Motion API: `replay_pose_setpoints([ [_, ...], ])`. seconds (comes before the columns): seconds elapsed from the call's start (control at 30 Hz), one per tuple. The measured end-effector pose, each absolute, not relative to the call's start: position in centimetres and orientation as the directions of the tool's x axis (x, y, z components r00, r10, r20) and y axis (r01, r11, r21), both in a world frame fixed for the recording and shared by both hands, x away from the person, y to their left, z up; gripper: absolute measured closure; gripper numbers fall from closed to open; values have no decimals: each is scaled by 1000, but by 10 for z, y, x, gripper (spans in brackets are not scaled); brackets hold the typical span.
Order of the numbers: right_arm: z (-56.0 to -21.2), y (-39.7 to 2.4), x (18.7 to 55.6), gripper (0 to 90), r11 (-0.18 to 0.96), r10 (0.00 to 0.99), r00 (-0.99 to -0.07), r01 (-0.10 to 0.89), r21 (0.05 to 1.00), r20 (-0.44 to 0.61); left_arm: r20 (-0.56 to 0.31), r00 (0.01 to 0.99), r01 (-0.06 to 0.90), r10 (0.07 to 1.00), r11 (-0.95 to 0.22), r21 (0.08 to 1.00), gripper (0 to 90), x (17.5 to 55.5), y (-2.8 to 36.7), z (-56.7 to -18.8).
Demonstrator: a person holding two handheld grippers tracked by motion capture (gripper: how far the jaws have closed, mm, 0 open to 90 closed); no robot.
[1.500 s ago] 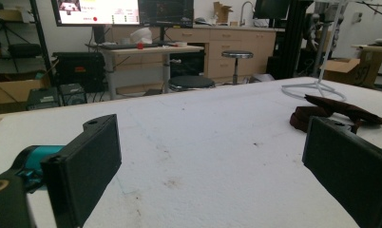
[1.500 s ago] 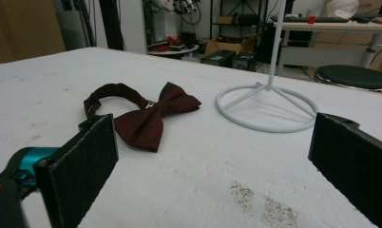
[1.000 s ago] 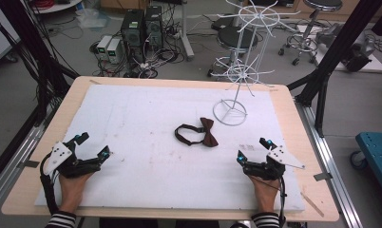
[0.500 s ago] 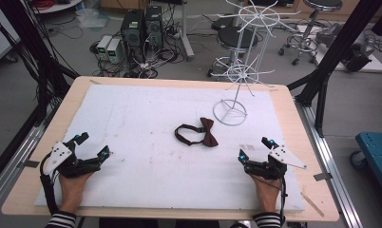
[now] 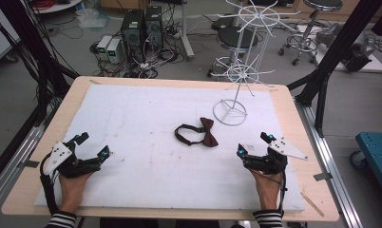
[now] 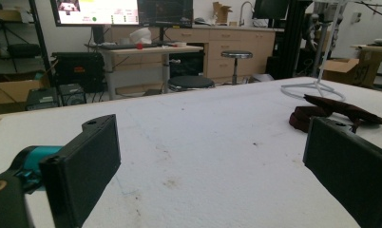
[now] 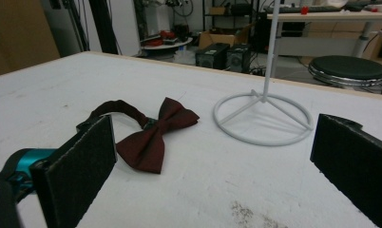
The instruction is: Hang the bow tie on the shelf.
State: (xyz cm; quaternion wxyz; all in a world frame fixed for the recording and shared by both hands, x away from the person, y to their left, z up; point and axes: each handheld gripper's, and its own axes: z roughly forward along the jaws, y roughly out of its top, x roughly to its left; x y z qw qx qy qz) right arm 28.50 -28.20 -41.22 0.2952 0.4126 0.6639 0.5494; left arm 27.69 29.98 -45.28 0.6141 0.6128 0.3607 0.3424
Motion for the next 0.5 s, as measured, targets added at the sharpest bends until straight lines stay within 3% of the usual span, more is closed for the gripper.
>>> replay_pose_setpoints([
  [0.5,-379,-256,309,12,169,842,-537,347,923,48,-24,508,20,861,16,1000,54,277,300,-453],
])
